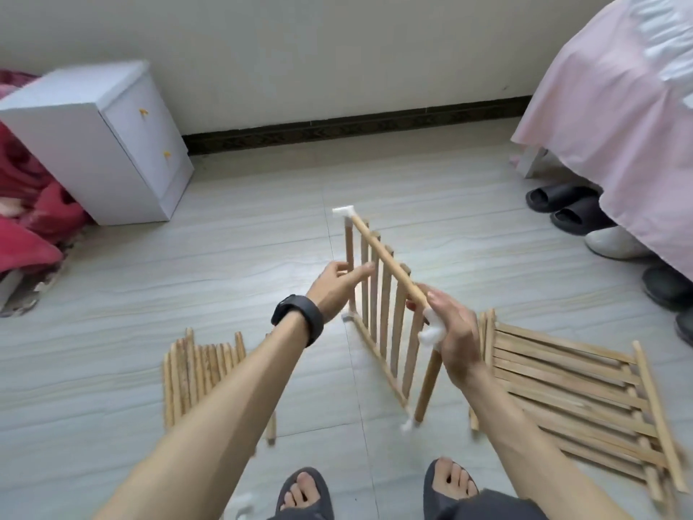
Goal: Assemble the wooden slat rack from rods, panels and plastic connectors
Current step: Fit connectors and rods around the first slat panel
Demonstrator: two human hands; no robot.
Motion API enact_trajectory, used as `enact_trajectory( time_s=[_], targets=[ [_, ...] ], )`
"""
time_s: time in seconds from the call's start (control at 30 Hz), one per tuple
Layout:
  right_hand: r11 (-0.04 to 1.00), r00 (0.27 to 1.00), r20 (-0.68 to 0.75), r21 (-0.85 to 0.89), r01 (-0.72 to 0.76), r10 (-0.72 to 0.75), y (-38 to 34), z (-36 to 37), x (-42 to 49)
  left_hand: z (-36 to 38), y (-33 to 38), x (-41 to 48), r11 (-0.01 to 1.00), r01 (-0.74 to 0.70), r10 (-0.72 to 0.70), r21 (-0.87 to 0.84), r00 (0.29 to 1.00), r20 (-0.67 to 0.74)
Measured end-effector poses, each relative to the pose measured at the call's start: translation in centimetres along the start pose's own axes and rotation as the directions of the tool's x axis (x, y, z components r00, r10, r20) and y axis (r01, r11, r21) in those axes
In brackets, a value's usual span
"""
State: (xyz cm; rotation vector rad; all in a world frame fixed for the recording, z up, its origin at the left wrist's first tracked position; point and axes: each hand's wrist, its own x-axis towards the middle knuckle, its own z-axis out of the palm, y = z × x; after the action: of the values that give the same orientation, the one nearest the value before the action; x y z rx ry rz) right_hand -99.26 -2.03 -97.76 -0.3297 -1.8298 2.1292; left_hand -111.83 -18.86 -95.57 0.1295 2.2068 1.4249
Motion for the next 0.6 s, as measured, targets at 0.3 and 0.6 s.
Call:
enact_trajectory(
  time_s=[0.3,0.6],
  targets=[
    [1.0,0.999,0.037,-0.016,-0.016,0.016,4.3,1.3,-1.9,5.4,-1.8,2.4,0.935,0.148,-0.183,-0.322,0.98,-0.08],
    [0.992,0.997,-0.079,0.126,-0.008,0.018,6.0,1.5,-2.1,10.0,-1.7,4.0,0.911,-0.142,-0.002,-0.388,0.937,-0.348]
  ],
)
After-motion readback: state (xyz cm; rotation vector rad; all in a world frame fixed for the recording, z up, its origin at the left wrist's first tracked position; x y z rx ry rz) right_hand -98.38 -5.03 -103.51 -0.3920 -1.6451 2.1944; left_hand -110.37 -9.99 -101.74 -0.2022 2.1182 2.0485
